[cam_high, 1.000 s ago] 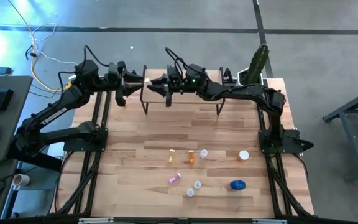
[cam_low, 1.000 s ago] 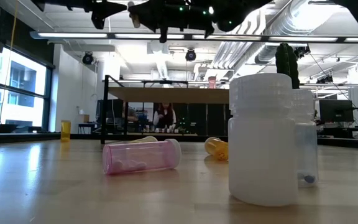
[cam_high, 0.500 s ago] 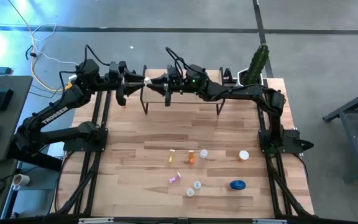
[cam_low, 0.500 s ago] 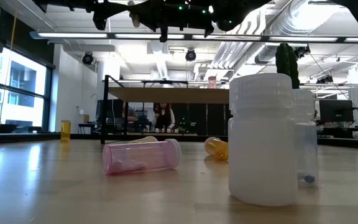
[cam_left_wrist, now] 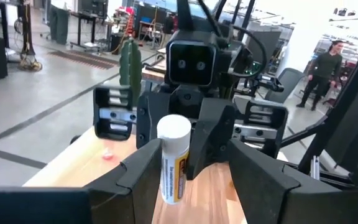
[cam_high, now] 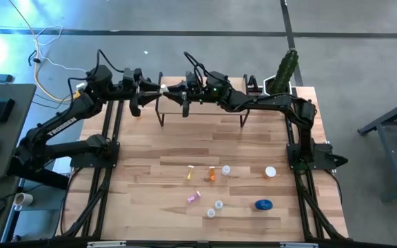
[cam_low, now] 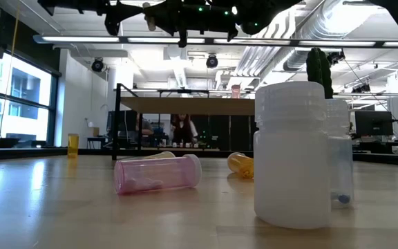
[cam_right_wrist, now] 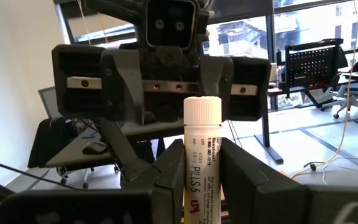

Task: Pick and place medicine bottles onto shelf by color
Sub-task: Put the bottom yellow medicine bottle on the shelf

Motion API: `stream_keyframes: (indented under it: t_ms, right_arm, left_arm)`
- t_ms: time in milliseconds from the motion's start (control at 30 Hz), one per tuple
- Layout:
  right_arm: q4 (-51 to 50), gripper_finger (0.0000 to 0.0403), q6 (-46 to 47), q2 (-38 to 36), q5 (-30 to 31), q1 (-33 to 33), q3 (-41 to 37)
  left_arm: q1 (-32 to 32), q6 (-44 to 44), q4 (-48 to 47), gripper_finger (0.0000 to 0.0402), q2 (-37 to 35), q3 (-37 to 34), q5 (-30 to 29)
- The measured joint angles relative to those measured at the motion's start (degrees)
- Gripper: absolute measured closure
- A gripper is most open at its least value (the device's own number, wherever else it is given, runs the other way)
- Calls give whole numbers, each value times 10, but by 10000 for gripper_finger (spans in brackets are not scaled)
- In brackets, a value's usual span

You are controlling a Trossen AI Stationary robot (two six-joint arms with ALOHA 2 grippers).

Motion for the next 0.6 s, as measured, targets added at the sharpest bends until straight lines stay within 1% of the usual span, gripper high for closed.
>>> stream_keyframes:
  t_ms: [100,267,400,500,600]
  right_arm:
    - [-1,336,0,0,0,0,0]
    - [-2,336,0,-2,-1,-1,0]
    - [-7,336,0,-2,-3,-1,0]
    - [-9,336,0,-2,-3,-1,0]
    - [-9,336,0,-2,-7,-1,0]
  left_arm:
    - [-5,-1,3,229,10,0,1]
    - [-20,-10,41,229,22,0,-2]
    - [-27,-12,44,231,29,0,-3]
    - [-32,-10,45,243,35,0,-6]
    - [-32,-9,45,264,37,0,-6]
